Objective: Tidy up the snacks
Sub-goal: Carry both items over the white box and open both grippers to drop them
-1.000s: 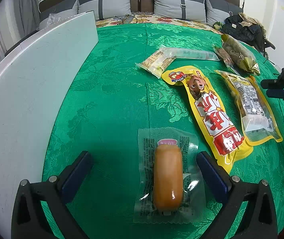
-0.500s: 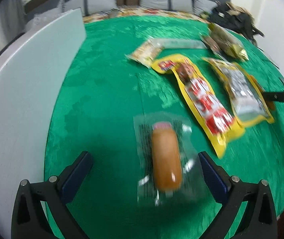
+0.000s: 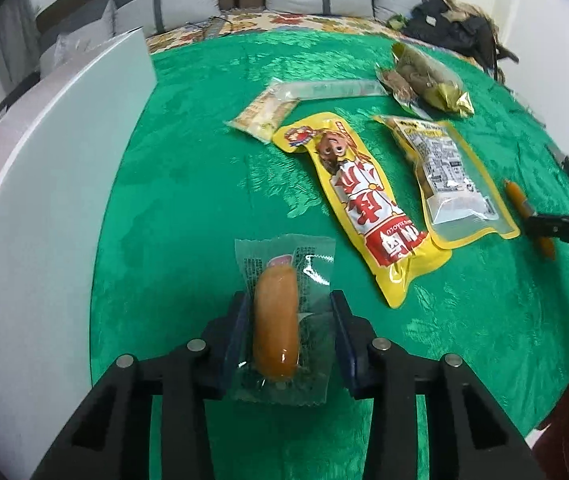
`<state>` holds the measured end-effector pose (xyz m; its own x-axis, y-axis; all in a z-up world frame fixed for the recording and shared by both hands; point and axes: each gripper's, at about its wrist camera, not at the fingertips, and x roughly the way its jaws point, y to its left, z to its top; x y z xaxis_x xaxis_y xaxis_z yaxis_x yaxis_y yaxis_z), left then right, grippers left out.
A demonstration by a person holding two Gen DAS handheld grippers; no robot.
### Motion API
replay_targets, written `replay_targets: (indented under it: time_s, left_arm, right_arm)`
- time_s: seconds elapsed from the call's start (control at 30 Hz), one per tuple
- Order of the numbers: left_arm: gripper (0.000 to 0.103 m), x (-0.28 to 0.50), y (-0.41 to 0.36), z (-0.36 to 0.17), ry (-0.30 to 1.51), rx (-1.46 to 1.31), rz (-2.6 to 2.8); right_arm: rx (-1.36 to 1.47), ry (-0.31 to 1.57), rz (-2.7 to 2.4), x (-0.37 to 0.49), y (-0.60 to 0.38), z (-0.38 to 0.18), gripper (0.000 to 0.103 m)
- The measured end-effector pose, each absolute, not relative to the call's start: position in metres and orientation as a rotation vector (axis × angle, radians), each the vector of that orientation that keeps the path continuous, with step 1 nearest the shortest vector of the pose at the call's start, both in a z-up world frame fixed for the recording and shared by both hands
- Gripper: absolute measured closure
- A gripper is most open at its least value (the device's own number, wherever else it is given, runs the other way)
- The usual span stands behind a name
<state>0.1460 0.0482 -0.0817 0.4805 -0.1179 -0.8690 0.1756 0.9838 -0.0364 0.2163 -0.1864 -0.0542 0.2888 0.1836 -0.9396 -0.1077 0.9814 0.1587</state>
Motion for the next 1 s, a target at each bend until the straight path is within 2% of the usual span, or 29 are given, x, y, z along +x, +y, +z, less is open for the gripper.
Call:
replay_targets:
  time_s: [0.23, 0.53, 0.8, 1.0]
  left_arm:
    - [0.064, 0.129, 0.086, -0.071, 1.024, -0.220, -0.196]
    - [0.064, 0.110, 0.101, -0.027, 0.934, -0.371, -0.248]
    - [0.063, 0.104, 0.146, 0.036, 0.797, -0.479, -0.277]
    - [0.063, 0.100, 0.225, 0.070, 0.721, -0.460, -0.160]
  right_arm:
    - [0.472, 1.223, 0.257, 0.183, -0.240, -0.039, 0.087]
    - [0.500, 1.200, 0.301, 0.162, -0.227, -0.015, 0.087]
    - [0.440, 1.140, 0.494, 0.175, -0.135, 0.042, 0.087]
    - [0.371, 1.096, 0.708, 0.195, -0.017, 0.087, 0.087]
